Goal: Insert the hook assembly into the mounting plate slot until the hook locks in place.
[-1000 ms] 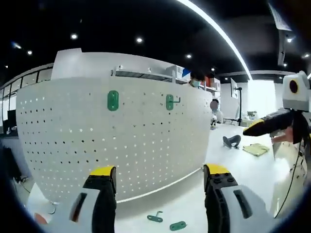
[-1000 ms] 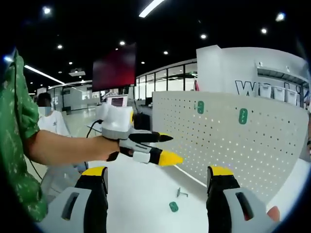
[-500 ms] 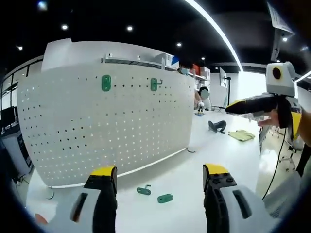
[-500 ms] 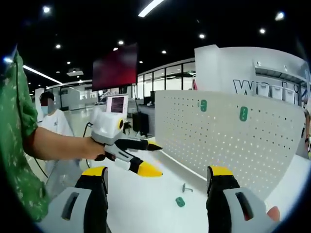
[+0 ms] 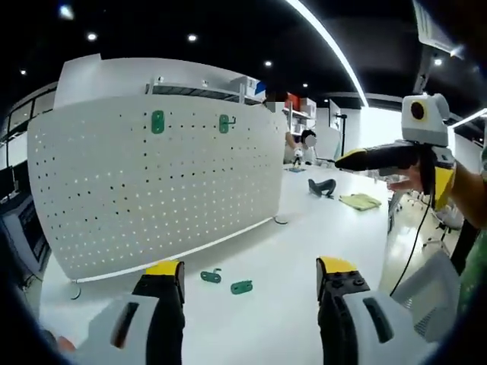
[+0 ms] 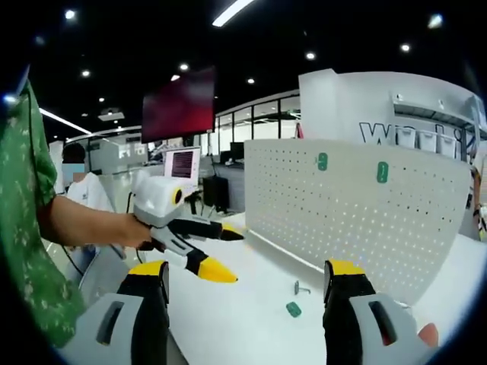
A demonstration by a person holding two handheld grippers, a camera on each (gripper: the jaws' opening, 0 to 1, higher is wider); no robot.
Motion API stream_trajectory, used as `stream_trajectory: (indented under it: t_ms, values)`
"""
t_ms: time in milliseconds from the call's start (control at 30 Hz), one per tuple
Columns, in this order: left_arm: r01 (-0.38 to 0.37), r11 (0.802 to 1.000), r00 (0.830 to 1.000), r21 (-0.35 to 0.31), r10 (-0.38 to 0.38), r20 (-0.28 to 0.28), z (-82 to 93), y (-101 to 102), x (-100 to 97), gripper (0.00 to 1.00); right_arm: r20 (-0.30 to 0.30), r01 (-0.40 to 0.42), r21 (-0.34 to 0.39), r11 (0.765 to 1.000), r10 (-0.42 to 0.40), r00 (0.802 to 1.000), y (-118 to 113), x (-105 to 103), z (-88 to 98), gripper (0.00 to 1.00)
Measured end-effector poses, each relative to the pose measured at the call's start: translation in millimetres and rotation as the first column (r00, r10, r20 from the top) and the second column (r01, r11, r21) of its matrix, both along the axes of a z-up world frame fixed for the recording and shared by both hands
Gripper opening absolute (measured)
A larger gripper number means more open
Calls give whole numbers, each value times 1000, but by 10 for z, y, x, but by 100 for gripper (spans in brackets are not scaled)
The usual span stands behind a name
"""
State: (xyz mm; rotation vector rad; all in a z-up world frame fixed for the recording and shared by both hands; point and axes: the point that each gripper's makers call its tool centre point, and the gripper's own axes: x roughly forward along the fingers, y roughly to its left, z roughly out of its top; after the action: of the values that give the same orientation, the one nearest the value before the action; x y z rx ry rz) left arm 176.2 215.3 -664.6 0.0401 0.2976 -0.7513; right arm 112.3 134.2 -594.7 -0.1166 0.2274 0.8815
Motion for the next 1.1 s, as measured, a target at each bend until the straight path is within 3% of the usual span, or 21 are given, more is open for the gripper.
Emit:
stream_trajectory:
  t_ms: [333, 467, 700, 967, 1100]
  values:
    - [68, 998, 997, 19, -67, -44, -136, 134, -223, 69, -24, 27, 1, 1000, -27, 999, 101, -140, -110, 85]
    - [87, 996, 995, 22, -86, -55, -179, 157, -227, 68, -32, 39, 8, 999, -39, 999, 103, -144, -143, 85]
    - [109, 993, 993, 45, -106, -53, -235, 113, -11, 63, -39, 55, 10, 998, -54, 998, 48, -71, -161, 85]
    - [168, 982, 985, 89, -163, -57, -401, -15, 270, 53, -46, 67, 2, 998, -67, 997, -45, 15, -188, 85]
    - [180, 977, 983, 118, -173, -63, -522, -43, 420, 53, -54, 77, 0, 997, -77, 996, -84, 62, -219, 84]
